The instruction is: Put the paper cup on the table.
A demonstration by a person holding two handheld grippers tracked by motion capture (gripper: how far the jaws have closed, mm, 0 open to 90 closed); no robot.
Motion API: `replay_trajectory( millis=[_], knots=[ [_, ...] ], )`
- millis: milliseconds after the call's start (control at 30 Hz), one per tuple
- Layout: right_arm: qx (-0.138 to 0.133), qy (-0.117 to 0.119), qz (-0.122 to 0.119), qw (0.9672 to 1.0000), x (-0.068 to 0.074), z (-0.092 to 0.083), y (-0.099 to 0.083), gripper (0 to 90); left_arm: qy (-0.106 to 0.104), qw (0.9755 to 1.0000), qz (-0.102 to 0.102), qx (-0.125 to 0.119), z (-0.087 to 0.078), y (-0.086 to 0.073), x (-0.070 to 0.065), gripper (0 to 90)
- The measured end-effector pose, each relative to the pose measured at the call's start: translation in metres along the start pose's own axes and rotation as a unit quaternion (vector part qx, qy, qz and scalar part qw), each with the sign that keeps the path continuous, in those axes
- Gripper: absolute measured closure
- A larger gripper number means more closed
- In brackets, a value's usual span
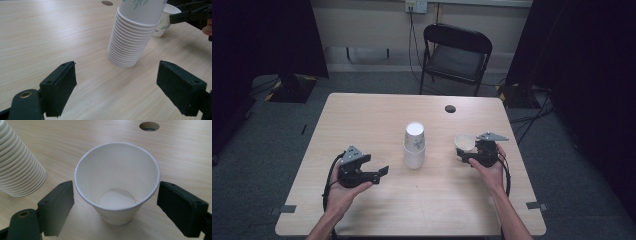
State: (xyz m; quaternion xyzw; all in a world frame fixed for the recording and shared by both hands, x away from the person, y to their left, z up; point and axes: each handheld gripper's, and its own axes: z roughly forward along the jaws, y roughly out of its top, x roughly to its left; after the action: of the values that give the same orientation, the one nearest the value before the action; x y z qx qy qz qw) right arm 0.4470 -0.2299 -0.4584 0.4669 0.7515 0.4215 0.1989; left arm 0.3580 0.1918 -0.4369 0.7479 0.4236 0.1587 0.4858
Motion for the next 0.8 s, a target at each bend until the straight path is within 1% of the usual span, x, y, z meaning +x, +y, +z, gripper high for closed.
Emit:
replay_trajectory(
  millis=[67, 167, 200, 233, 267, 333, 400, 467, 500, 533, 600, 667, 733, 800],
  knots=[
    [0.004, 0.0, -0.003, 1.0, 0.001, -0.003, 0.0, 13.7, 0.0, 1.0, 0.003, -0.002, -0.001, 0.0, 0.0, 15.8],
    [-0.002, 0.005, -0.009, 1.0, 0.002, -0.011, 0.0, 13.7, 0.001, 1.0, 0.005, -0.002, -0.002, 0.001, 0.0, 15.8],
    [-0.001, 0.001, -0.006, 1.0, 0.001, -0.013, -0.001, 13.7, 0.003, 1.0, 0.004, -0.001, -0.002, 0.001, 0.0, 15.8],
    [-0.002, 0.006, 0.0, 1.0, 0.0, -0.016, -0.001, 13.7, 0.002, 1.0, 0.004, 0.0, -0.001, 0.001, -0.001, 15.9],
    [-0.002, 0.009, 0.003, 1.0, -0.001, -0.018, -0.002, 13.7, 0.0, 0.9999, 0.01, 0.001, -0.002, 0.002, -0.002, 15.8],
    [-0.004, 0.003, 0.005, 1.0, -0.003, -0.024, -0.004, 13.7, 0.0, 1.0, 0.008, -0.002, -0.002, 0.002, -0.004, 15.7],
    [-0.004, 0.004, 0.007, 1.0, -0.005, -0.029, -0.006, 13.7, -0.001, 0.9999, 0.014, 0.002, -0.001, 0.003, -0.004, 15.8],
    [-0.005, -0.001, 0.008, 1.0, -0.005, -0.035, -0.008, 13.7, 0.003, 0.9999, 0.01, 0.007, 0.0, 0.004, -0.004, 15.9],
    [-0.006, -0.001, 0.011, 0.9999, -0.005, -0.038, -0.008, 13.7, 0.006, 0.9999, 0.011, 0.008, 0.0, 0.004, -0.004, 16.0],
    [-0.01, 0.0, 0.011, 0.9999, -0.005, -0.041, -0.009, 13.7, 0.008, 0.9999, 0.007, 0.005, 0.0, 0.003, -0.004, 16.0],
    [-0.014, -0.003, 0.018, 0.9997, -0.003, -0.048, -0.012, 13.8, 0.006, 0.9999, 0.005, 0.007, 0.0, 0.002, -0.002, 16.2],
    [-0.01, -0.002, 0.012, 0.9999, 0.0, -0.054, -0.016, 13.8, 0.007, 0.9999, 0.006, 0.008, -0.001, 0.001, -0.002, 16.3],
    [-0.017, -0.002, 0.011, 0.9998, 0.002, -0.062, -0.019, 13.8, 0.017, 0.9997, 0.007, 0.015, -0.004, -0.001, 0.001, 16.4],
    [-0.022, -0.001, 0.013, 0.9997, 0.004, -0.068, -0.022, 13.8, 0.02, 0.9997, 0.007, 0.015, -0.005, -0.002, 0.001, 16.3]
  ],
)
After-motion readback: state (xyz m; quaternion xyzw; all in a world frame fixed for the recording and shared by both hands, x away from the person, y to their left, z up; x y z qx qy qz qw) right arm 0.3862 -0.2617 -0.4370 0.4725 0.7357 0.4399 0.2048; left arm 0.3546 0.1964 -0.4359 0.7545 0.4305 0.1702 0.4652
